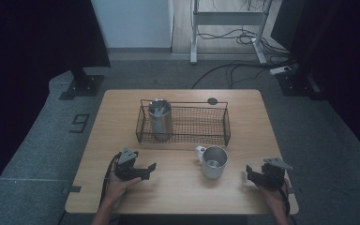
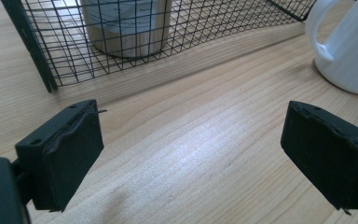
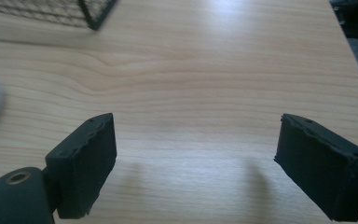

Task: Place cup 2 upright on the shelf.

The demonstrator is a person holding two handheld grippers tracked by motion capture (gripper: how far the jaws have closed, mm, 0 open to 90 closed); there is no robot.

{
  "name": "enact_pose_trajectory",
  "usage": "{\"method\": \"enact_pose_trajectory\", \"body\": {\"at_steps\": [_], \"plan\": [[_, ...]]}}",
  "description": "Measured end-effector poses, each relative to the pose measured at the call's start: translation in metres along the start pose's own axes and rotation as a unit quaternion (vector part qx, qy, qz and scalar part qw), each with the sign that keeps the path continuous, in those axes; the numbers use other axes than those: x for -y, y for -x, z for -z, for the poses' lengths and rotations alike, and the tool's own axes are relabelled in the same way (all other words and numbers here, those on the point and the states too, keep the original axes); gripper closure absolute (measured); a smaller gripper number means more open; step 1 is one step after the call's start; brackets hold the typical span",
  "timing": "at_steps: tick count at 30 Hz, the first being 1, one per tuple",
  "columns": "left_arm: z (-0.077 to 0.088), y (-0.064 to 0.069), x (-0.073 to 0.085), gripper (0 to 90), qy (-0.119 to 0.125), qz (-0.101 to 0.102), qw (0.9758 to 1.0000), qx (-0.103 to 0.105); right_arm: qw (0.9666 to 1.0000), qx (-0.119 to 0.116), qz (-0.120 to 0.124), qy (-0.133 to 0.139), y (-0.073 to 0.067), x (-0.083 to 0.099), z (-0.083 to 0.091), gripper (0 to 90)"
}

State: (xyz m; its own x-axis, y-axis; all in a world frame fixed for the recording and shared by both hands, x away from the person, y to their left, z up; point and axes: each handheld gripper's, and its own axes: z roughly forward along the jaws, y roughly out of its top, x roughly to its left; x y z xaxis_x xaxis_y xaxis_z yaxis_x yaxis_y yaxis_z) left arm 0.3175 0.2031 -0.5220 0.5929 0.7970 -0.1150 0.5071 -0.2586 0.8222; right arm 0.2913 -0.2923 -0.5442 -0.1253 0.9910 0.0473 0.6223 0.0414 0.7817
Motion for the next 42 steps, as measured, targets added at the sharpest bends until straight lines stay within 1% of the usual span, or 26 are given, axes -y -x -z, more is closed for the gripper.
{"method": "enact_pose_trajectory", "body": {"at_steps": [1,2,6,12,15,16,18,23,34,42], "plan": [[-0.001,0.000,0.000,5.7,-0.001,0.001,1.0000,-0.001,0.9999,-0.011,-0.003,0.002,-0.001,-0.001,0.002,12.0],[-0.001,0.001,0.000,5.7,-0.001,0.000,1.0000,-0.002,0.9999,-0.016,-0.002,0.003,-0.002,-0.002,0.003,12.0],[-0.001,0.005,-0.001,6.1,-0.002,-0.008,1.0000,-0.003,0.9996,-0.026,0.002,0.008,-0.005,-0.003,0.007,12.0],[-0.002,0.007,-0.001,6.1,-0.006,-0.012,0.9999,0.001,0.9993,-0.027,0.015,0.022,-0.011,-0.007,0.014,12.3],[-0.003,0.008,-0.001,6.1,-0.008,-0.011,0.9999,0.004,0.9988,-0.033,0.018,0.031,-0.015,-0.009,0.018,12.4],[-0.003,0.008,-0.001,6.1,-0.007,-0.009,0.9999,0.007,0.9988,-0.033,0.017,0.030,-0.016,-0.009,0.019,12.4],[-0.002,0.008,-0.001,6.1,-0.003,-0.005,0.9999,0.012,0.9983,-0.043,0.016,0.036,-0.019,-0.011,0.021,12.4],[-0.001,0.007,-0.001,6.1,0.000,-0.003,0.9999,0.011,0.9973,-0.055,0.024,0.044,-0.027,-0.014,0.026,12.5],[-0.005,0.006,0.002,6.3,-0.012,-0.004,0.9999,0.008,0.9929,-0.101,0.019,0.060,-0.039,-0.020,0.037,12.6],[-0.007,0.006,0.004,6.4,-0.017,-0.004,0.9998,0.010,0.9893,-0.126,0.032,0.067,-0.055,-0.024,0.040,12.6]]}}
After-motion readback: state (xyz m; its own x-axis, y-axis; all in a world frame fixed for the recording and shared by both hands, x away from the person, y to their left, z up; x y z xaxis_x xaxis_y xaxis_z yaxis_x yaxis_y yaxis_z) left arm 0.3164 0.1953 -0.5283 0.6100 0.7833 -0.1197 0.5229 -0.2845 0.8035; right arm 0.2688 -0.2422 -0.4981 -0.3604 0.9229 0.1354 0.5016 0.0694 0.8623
